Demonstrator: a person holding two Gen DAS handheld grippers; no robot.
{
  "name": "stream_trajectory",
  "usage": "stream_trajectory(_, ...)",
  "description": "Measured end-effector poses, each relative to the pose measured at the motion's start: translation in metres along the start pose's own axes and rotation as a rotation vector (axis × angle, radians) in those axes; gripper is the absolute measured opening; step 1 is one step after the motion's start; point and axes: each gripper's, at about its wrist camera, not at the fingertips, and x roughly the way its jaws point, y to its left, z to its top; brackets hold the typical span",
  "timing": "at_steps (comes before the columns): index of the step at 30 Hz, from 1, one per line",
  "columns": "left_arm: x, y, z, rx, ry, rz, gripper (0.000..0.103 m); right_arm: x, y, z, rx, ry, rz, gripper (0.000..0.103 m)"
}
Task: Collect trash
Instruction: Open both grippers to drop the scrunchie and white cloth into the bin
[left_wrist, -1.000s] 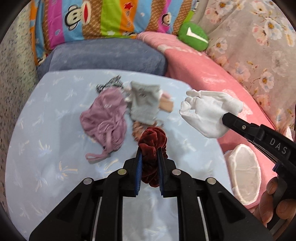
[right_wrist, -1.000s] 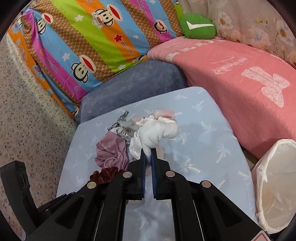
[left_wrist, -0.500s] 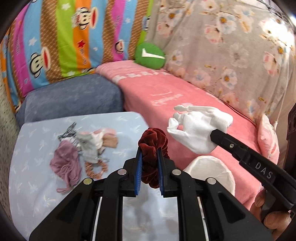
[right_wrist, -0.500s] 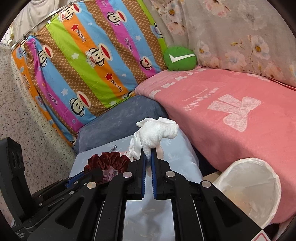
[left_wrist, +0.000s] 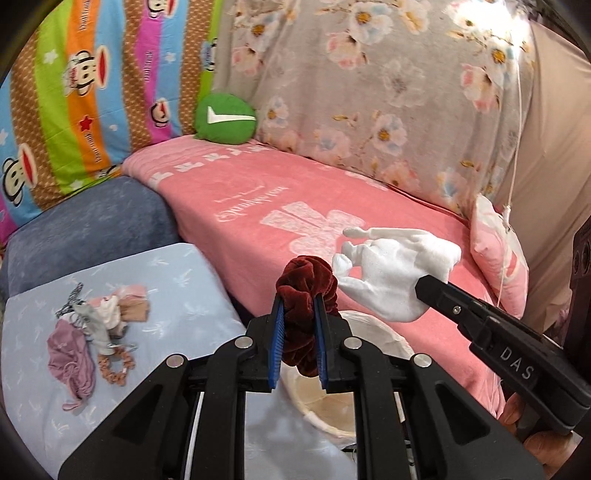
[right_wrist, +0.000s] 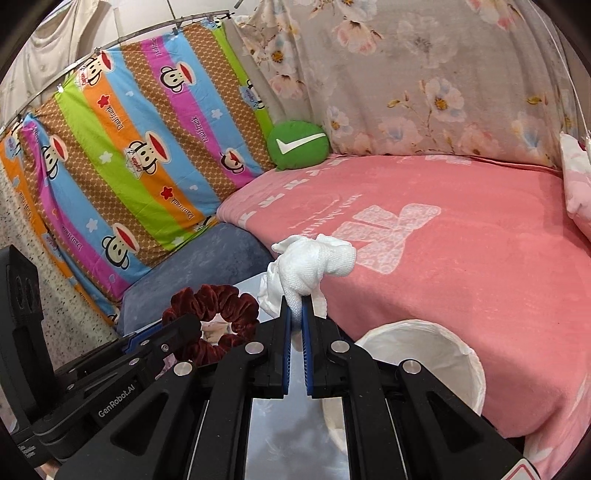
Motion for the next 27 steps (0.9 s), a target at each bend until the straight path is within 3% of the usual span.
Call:
stream_trajectory(9,0.027,-0.045,-0.002,0.065,0.054,-0.047,0.016,-0.009,-0.05,-0.007,0.062,0.002,-0.058,0.005)
stream_trajectory(19,0.041,-0.058,-0.002,0.083,0.076,-0.076,0.019,-0.001,-0.065,-0.011,0.079,0.022,-0.081,0.006)
stream_trajectory(21,0.043,-0.056,-0.002,0.074,0.076,-0.073,0.03,0.001,-0.065,-0.012,0.079,0.029,-0.083,0.009)
stream_trajectory(23,0.044,-0.056,-0.001,0.074,0.059,-0.052,0.06,0.004,-0.065,-0.013,0.081,0.03,-0.097,0.011)
stream_trajectory(24,0.043,-0.055,-0.001,0.076,0.051,-0.038,0.066,0.005,-0.065,-0.014,0.083,0.034,-0.101,0.013)
stream_trajectory(27,0.043,-0.053,-0.002,0.082,0.049,-0.019,0.067,0.007,-0.065,-0.016,0.097,0.037,-0.101,0.019)
